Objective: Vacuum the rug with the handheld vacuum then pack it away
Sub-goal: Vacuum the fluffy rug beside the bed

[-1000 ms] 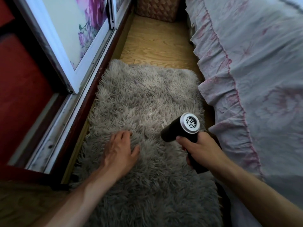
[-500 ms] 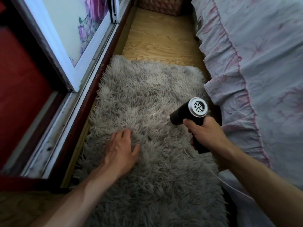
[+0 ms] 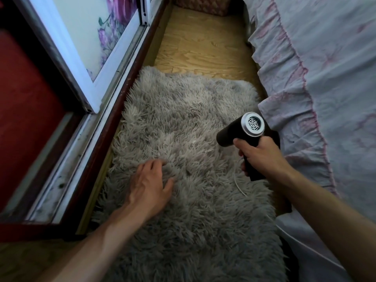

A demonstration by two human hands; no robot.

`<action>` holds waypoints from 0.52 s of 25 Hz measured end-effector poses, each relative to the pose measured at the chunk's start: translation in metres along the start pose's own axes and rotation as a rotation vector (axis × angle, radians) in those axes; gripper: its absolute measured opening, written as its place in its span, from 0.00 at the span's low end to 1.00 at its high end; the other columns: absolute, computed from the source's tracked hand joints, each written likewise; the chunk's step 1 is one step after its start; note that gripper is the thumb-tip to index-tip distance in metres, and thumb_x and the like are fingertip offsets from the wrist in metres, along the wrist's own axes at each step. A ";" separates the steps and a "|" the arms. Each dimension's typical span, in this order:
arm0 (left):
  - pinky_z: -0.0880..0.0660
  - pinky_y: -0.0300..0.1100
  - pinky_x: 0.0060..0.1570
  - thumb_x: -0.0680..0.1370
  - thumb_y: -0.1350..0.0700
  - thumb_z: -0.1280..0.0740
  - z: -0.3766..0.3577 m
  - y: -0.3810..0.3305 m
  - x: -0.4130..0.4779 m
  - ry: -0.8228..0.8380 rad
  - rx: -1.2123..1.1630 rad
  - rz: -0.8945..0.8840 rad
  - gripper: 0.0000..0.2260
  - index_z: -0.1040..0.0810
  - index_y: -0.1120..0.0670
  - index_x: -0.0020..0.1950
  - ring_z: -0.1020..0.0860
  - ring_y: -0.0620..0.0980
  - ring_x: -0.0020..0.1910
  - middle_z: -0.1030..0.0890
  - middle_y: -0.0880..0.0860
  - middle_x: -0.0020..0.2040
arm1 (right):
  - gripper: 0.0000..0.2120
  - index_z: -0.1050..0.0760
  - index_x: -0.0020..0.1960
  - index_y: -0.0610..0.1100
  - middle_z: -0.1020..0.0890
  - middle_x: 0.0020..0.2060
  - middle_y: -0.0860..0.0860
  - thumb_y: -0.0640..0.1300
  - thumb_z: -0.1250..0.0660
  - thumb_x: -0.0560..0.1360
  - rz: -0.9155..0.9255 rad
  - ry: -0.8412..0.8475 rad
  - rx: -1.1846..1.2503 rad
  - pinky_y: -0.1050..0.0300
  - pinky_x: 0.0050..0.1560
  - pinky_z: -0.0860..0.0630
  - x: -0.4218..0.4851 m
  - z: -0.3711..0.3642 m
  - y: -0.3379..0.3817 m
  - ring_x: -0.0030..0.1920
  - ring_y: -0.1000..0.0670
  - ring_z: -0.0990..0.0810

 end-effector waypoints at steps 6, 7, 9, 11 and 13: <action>0.31 0.51 0.63 0.77 0.46 0.36 -0.002 0.002 -0.002 0.010 0.006 0.004 0.21 0.31 0.53 0.68 0.30 0.54 0.65 0.27 0.53 0.66 | 0.14 0.26 0.39 0.38 0.24 0.31 0.38 0.47 0.32 0.78 -0.029 0.259 0.030 0.52 0.27 0.27 -0.022 -0.045 0.000 0.24 0.43 0.24; 0.31 0.51 0.63 0.77 0.46 0.36 -0.002 0.002 -0.002 0.009 0.000 0.002 0.22 0.32 0.53 0.68 0.30 0.54 0.65 0.27 0.53 0.66 | 0.14 0.26 0.38 0.39 0.24 0.31 0.39 0.47 0.32 0.78 -0.019 0.258 0.016 0.51 0.28 0.27 -0.024 -0.046 0.002 0.25 0.42 0.24; 0.31 0.50 0.63 0.77 0.47 0.35 -0.001 0.004 -0.002 0.004 -0.007 0.007 0.21 0.31 0.53 0.67 0.30 0.54 0.65 0.27 0.53 0.65 | 0.16 0.26 0.35 0.40 0.22 0.28 0.40 0.48 0.32 0.77 0.012 0.185 -0.062 0.51 0.28 0.26 -0.019 -0.036 0.005 0.25 0.39 0.22; 0.31 0.49 0.62 0.77 0.47 0.35 -0.001 0.004 -0.002 -0.001 -0.001 0.013 0.21 0.31 0.53 0.66 0.30 0.54 0.65 0.27 0.53 0.65 | 0.17 0.25 0.33 0.41 0.21 0.26 0.42 0.49 0.32 0.77 0.018 0.064 -0.133 0.52 0.26 0.25 -0.008 -0.017 0.004 0.26 0.37 0.19; 0.31 0.49 0.62 0.77 0.46 0.35 -0.002 0.004 0.000 0.004 0.008 0.014 0.21 0.31 0.53 0.66 0.30 0.54 0.64 0.26 0.53 0.65 | 0.17 0.25 0.33 0.40 0.21 0.26 0.42 0.49 0.32 0.76 -0.012 -0.028 -0.120 0.50 0.26 0.23 0.001 -0.001 -0.001 0.27 0.37 0.19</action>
Point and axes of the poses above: each hand's wrist, its own x-axis towards the middle knuckle, its own z-axis out of the back of the hand, y = z × x, the point moved 10 cm from there along x, towards the middle knuckle
